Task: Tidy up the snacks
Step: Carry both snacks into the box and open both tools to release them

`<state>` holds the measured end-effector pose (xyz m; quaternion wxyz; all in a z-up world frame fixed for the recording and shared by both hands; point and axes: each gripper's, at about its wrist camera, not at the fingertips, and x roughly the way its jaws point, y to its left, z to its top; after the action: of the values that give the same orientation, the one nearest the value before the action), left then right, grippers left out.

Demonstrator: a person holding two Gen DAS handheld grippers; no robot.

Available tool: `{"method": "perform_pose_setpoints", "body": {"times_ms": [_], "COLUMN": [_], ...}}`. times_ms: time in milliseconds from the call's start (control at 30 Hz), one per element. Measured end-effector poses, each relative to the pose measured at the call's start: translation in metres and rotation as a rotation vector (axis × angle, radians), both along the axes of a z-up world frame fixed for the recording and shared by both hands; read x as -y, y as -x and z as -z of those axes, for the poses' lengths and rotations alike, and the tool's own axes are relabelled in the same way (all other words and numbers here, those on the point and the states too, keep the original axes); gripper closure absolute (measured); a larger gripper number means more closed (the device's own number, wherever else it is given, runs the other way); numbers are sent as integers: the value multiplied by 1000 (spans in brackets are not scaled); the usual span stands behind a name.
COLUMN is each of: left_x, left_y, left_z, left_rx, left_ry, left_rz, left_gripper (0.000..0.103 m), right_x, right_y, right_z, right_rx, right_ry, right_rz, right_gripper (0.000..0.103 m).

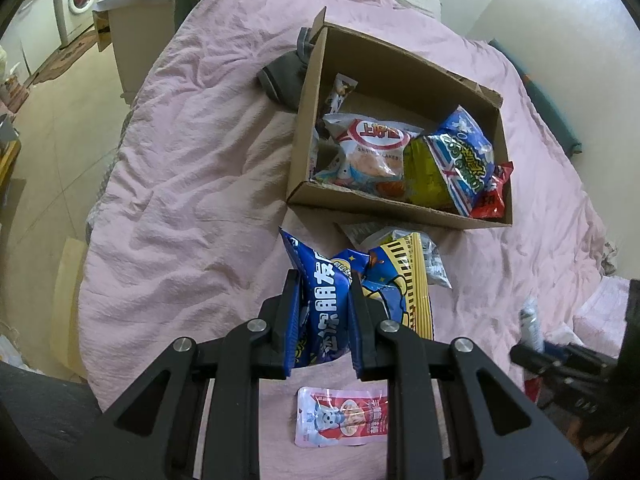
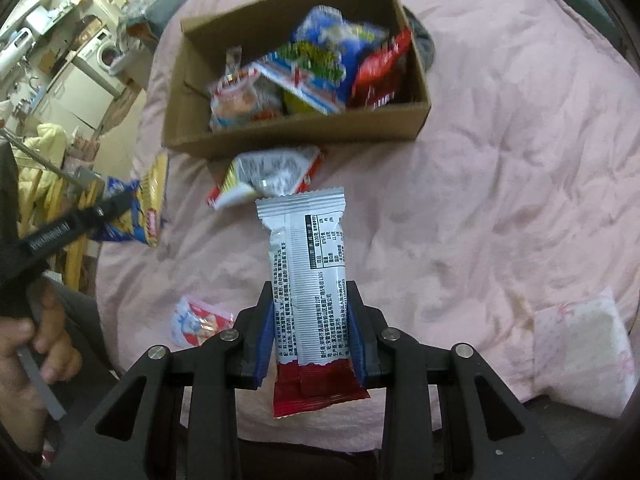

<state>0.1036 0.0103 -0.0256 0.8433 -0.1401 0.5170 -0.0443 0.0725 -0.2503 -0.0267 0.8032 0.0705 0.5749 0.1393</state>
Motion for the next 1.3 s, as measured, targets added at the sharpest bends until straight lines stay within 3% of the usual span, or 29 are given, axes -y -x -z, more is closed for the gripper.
{"method": "perform_pose_setpoints", "body": {"times_ms": [233,433,633,833,1067,1300], "left_x": [0,-2,-3,8,28,43], "left_y": [0,-20,-67,-115,-153,-178], "left_z": [-8,-36,-63,-52,-30,-27], "left_rx": [18,36,88,41,15,50], "left_ry": [-11,16,-60,-87,-159,-245], "left_rz": [10,26,63,121,161,169], "left_gripper": [86,86,85,85,85,85], "right_x": [12,20,15,-12,-37,-50], "right_y": [-20,-51,-94,-145,-195,-225], "right_z": [-27,-47,-57,-44,-19,-1], "right_rx": [77,131,146,95,30,-12], "right_ry": [-84,-115,-145,-220,-199,-189], "right_rz": [41,57,83,110,107,84], "right_gripper": [70,70,70,70,70,70]}}
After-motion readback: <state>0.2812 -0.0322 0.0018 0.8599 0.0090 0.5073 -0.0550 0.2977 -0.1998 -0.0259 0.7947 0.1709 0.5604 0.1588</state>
